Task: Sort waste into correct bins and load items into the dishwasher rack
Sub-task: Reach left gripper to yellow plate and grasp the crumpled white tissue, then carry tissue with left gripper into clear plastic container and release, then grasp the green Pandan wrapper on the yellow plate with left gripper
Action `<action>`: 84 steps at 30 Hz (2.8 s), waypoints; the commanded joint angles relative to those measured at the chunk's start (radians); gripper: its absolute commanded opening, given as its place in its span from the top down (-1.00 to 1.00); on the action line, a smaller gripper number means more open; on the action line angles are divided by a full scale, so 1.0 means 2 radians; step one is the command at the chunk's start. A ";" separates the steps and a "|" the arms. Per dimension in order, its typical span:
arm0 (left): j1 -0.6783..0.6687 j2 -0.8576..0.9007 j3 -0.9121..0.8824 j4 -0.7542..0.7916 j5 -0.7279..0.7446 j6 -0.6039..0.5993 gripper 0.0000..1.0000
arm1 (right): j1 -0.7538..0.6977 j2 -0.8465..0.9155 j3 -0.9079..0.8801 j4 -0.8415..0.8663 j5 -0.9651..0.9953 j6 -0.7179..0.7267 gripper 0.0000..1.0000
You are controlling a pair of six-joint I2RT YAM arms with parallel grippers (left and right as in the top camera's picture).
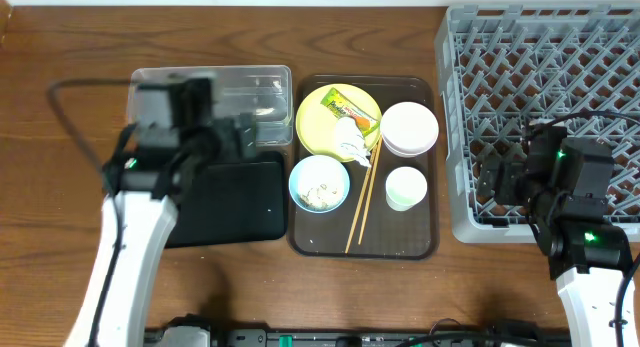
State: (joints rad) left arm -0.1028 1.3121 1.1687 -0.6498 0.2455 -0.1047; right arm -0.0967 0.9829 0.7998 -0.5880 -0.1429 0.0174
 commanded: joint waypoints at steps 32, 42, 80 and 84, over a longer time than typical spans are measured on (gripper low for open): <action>-0.210 0.343 0.081 0.179 -0.049 -0.050 0.49 | 0.005 -0.002 0.012 0.008 -0.032 -0.005 -0.99; -0.143 0.218 0.082 0.165 -0.051 -0.050 0.86 | 0.005 -0.002 0.012 0.008 -0.032 -0.005 -0.99; -0.204 0.375 0.082 0.301 -0.094 -0.173 -0.39 | 0.005 -0.001 0.012 0.008 -0.036 -0.005 -0.99; -0.204 0.376 0.082 0.289 -0.107 -0.173 -0.39 | 0.005 -0.001 0.011 0.008 -0.036 -0.005 -0.98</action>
State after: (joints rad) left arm -0.5133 2.0739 1.3262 -0.0666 0.0772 -0.4454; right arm -0.0967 0.9829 0.8013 -0.5720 -0.2096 0.0174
